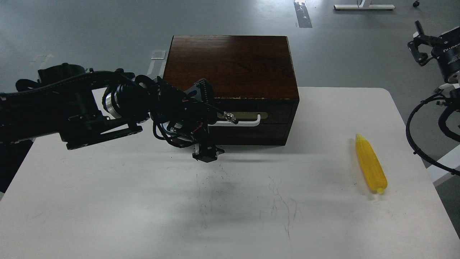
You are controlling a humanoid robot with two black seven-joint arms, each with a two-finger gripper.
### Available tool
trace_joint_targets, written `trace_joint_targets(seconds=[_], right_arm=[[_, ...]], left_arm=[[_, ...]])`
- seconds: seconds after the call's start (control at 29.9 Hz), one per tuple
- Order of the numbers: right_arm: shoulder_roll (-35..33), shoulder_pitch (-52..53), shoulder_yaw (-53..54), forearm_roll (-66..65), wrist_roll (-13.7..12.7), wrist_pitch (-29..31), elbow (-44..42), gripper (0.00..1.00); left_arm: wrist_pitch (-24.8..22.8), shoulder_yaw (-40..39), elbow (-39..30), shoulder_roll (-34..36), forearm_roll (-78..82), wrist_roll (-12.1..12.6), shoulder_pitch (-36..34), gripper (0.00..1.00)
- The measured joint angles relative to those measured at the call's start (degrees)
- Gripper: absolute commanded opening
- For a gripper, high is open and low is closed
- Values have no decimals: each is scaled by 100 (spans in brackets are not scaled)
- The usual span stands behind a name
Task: Put corn in drawer with both arms
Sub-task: 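Grasp the white drawer handle with the left gripper, then pull the drawer out toward the robot with the left gripper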
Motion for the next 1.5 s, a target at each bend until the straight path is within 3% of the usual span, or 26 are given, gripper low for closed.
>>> trace_joint_targets(seconds=[1.07,1.5], right_arm=[[-27,71,54,0,0,-3,-233,100],[-36,73,54,0,0,-3,-292,100]], left_arm=[[-88,119,-706,-23,-69,-33,-61,94],[-88,94,-950,-37,-141,-227,-128,94]])
